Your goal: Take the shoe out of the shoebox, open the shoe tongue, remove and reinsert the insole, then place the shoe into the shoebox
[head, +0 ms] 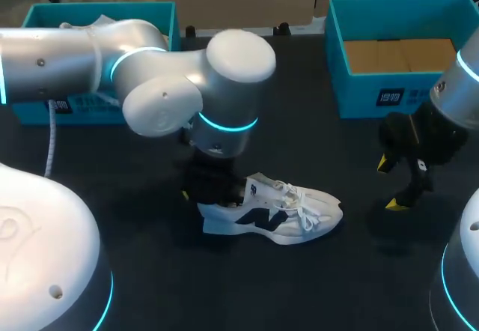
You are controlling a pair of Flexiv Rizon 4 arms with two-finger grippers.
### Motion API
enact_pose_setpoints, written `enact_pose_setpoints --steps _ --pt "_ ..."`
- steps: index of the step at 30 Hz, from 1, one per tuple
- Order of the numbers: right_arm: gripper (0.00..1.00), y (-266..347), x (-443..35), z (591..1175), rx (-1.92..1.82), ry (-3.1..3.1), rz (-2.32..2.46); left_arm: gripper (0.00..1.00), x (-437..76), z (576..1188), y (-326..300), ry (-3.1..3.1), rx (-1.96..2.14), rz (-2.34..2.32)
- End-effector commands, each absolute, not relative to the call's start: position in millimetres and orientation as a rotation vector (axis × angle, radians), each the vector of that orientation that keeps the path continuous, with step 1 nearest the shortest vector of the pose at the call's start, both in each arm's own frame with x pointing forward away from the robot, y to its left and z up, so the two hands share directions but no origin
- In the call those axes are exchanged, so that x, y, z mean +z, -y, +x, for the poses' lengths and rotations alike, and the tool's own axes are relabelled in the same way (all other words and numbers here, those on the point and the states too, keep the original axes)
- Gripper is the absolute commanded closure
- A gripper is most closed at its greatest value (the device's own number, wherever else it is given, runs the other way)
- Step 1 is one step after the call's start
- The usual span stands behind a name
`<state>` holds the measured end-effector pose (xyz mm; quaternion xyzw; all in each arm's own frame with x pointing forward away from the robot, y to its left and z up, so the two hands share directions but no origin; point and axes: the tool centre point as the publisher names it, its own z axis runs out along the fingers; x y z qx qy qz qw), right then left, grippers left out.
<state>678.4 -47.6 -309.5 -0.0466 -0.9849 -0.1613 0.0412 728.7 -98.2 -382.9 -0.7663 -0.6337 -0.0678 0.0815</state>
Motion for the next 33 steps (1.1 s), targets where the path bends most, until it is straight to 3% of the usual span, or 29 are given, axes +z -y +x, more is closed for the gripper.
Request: enact_pose_setpoints --steps 1,8,12,25,33 --pt "0.00 48 -310 677 -0.492 3.018 -0.143 0.00 -350 725 85 1.930 -0.181 -2.316" --pt "0.00 48 -310 677 -0.492 3.018 -0.143 0.00 -306 720 78 2.071 -0.067 -2.278" --pt "0.00 48 -310 677 -0.492 3.018 -0.143 0.00 -283 712 70 2.130 0.296 -2.107" --pt "0.00 48 -310 677 -0.492 3.018 -0.143 0.00 -283 712 70 2.130 0.296 -2.107" --pt "0.00 48 -310 677 -0.492 3.018 -0.143 0.00 -281 712 26 2.581 0.561 -1.360"
